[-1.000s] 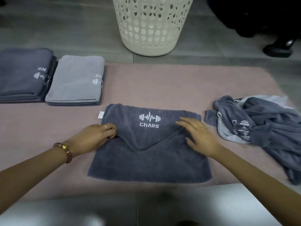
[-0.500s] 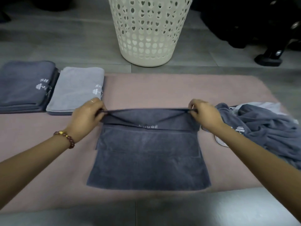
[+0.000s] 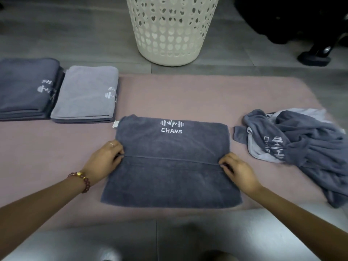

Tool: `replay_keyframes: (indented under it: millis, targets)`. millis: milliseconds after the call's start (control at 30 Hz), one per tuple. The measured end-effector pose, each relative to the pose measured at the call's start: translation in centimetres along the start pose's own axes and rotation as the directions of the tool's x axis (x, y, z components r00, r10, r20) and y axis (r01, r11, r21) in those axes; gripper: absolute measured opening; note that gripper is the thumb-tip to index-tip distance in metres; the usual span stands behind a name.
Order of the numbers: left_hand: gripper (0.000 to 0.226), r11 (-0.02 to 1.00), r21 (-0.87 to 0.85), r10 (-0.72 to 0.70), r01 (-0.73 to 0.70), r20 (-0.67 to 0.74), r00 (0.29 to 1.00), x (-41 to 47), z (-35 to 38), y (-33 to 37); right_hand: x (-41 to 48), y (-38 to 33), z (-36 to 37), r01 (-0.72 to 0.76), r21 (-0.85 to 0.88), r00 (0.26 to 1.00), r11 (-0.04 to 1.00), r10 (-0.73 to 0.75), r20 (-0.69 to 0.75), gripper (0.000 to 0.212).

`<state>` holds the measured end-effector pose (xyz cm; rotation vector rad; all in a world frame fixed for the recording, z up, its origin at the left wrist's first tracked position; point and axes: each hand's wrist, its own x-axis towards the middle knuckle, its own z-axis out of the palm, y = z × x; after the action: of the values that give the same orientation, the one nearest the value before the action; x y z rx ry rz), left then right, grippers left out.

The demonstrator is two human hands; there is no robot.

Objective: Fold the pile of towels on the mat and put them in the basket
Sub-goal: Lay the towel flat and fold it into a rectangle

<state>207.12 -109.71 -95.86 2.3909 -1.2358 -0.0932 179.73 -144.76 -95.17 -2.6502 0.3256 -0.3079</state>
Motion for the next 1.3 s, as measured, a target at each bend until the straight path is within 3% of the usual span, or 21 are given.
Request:
replay_keyframes:
  millis: [67, 167, 300, 467, 633, 800, 933, 967, 1133, 1233, 1300]
  targets:
    - [0.006, 1.000, 0.002, 0.023, -0.023, -0.025, 0.999, 0.1, -0.5, -0.1, 0.1, -0.5, -0.5, 0.031, -0.034, 0.998, 0.999, -0.032, -0.048, 0.018]
    - [0.023, 0.999, 0.009, 0.040, -0.040, -0.001, 0.999, 0.1, -1.4, -0.1, 0.3, -0.7, -1.0, 0.083, -0.086, 0.991, 0.993, -0.091, -0.097, 0.020]
    - [0.025, 0.986, 0.128, 0.098, -0.102, 0.040, 0.994, -0.4, -1.7, 0.5, -0.5, -0.1, -0.7, 0.144, -0.118, 0.989, 0.982, -0.147, -0.016, 0.016]
    - [0.021, 0.965, 0.179, 0.184, -0.193, 0.068, 0.981, -1.0, -2.0, 0.9, -0.9, -0.1, -1.0, 0.095, -0.081, 0.995, 0.992, -0.098, -0.030, 0.015]
    - [0.022, 0.942, 0.231, 0.227, -0.242, 0.091, 0.970, -1.3, -2.0, 0.8, -1.4, 0.1, -0.8, 0.186, -0.245, 0.982, 0.952, -0.172, 0.078, 0.017]
    - [0.030, 0.928, 0.258, 0.241, -0.270, 0.141, 0.960, -1.4, -2.0, 0.0, -1.4, 0.0, -0.4, 0.161, -0.285, 0.986, 0.945, -0.143, 0.081, 0.025]
    - [0.035, 0.929, 0.247, 0.251, -0.274, 0.123, 0.960, -1.2, -2.6, -0.4, -1.2, 0.4, -0.4, 0.122, -0.311, 0.993, 0.943, -0.115, 0.041, 0.009]
    - [0.036, 0.935, 0.233, 0.249, -0.267, 0.106, 0.963, -1.0, -2.7, -0.4, -1.1, 0.4, -0.5, 0.107, -0.313, 0.994, 0.944, -0.102, 0.035, 0.014]
    - [0.036, 0.890, 0.284, 0.318, -0.355, 0.169, 0.933, -0.7, -3.1, -0.1, -0.8, 0.4, -0.5, 0.181, -0.374, 0.984, 0.909, -0.171, 0.060, 0.013]
    - [0.038, 0.885, 0.329, 0.273, -0.329, 0.205, 0.940, -1.1, -2.9, -0.2, -0.8, 0.3, -0.7, 0.137, -0.364, 0.991, 0.921, -0.129, 0.047, 0.027]
    - [0.036, 0.912, 0.325, 0.195, -0.250, 0.194, 0.961, -0.9, -2.6, 0.1, -0.6, 0.2, -0.8, 0.098, -0.322, 0.995, 0.942, -0.083, 0.059, 0.025]
